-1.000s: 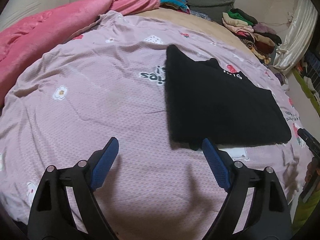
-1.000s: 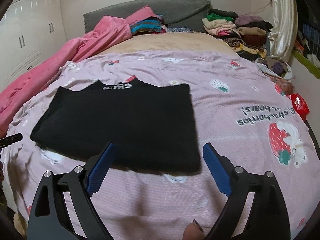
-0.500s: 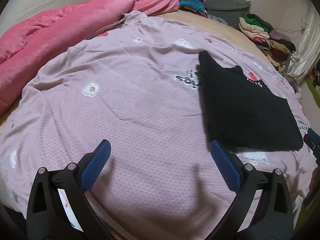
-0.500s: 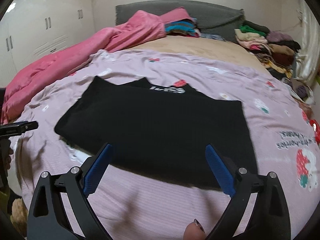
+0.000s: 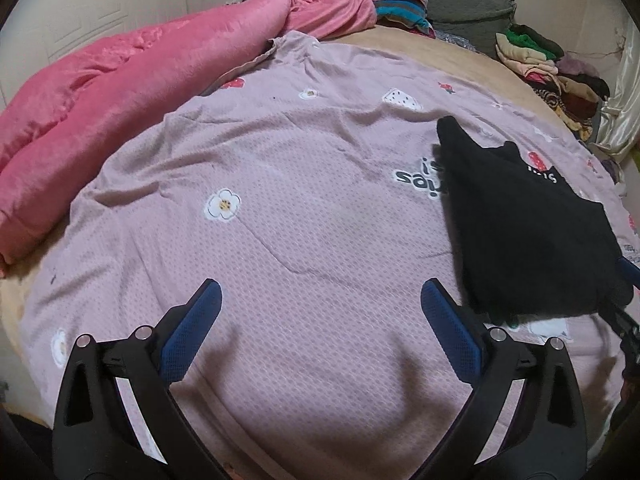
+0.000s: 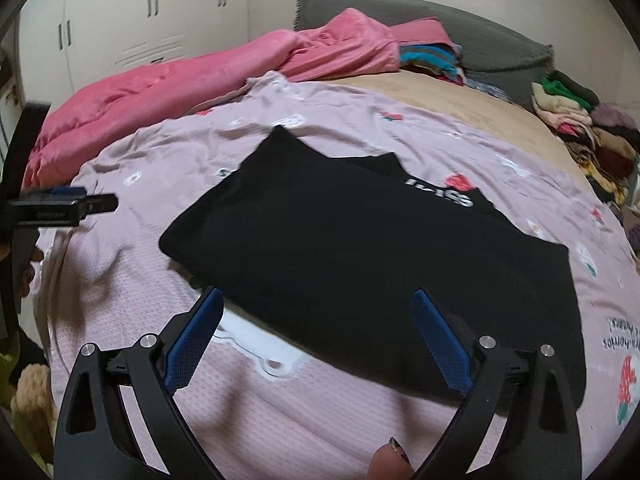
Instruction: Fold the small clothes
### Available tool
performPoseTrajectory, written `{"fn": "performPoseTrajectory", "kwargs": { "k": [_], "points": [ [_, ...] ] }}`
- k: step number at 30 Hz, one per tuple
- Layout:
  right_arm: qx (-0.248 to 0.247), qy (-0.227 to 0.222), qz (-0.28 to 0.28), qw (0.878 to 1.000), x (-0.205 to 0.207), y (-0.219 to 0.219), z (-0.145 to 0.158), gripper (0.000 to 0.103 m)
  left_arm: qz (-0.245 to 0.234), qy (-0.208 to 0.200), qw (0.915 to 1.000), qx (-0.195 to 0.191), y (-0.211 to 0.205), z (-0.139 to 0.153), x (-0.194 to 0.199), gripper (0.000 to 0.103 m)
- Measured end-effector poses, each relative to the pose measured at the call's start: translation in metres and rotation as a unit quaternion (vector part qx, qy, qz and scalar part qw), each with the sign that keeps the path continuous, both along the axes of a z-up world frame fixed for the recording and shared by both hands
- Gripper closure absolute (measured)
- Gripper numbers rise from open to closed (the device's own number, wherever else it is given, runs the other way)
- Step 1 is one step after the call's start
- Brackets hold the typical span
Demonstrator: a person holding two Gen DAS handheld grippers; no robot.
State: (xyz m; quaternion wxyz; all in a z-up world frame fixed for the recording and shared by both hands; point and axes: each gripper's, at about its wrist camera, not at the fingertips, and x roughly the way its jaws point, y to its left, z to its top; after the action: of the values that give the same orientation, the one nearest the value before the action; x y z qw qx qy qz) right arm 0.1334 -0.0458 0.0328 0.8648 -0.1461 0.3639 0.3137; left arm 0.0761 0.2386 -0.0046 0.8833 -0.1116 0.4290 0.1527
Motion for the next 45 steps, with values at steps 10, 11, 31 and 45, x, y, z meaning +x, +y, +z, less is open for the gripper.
{"fn": "performPoseTrajectory", "kwargs": {
  "k": [10,11,31,45],
  "points": [
    [-0.048,-0.012,0.053,0.997,-0.005,0.049,-0.021,0.008,-0.007,0.009,0.9999,0.007,0.007,-0.003,0.024,0.010],
    [-0.054,-0.016,0.057,0.997,-0.005,0.053,-0.024,0.008,-0.009,0.012,0.9999,0.008,0.007,-0.004,0.028,0.010],
    [-0.156,-0.124,0.084,0.976,0.016,0.110,-0.068,0.009,-0.056,0.023,0.9980,0.017,-0.019,-0.004,0.103,0.010],
    [-0.084,-0.166,0.086,0.979,0.014,0.085,-0.031,0.088,-0.090,0.026,0.9911,-0.095,-0.033,0.001,0.153,0.010]
  ]
}}
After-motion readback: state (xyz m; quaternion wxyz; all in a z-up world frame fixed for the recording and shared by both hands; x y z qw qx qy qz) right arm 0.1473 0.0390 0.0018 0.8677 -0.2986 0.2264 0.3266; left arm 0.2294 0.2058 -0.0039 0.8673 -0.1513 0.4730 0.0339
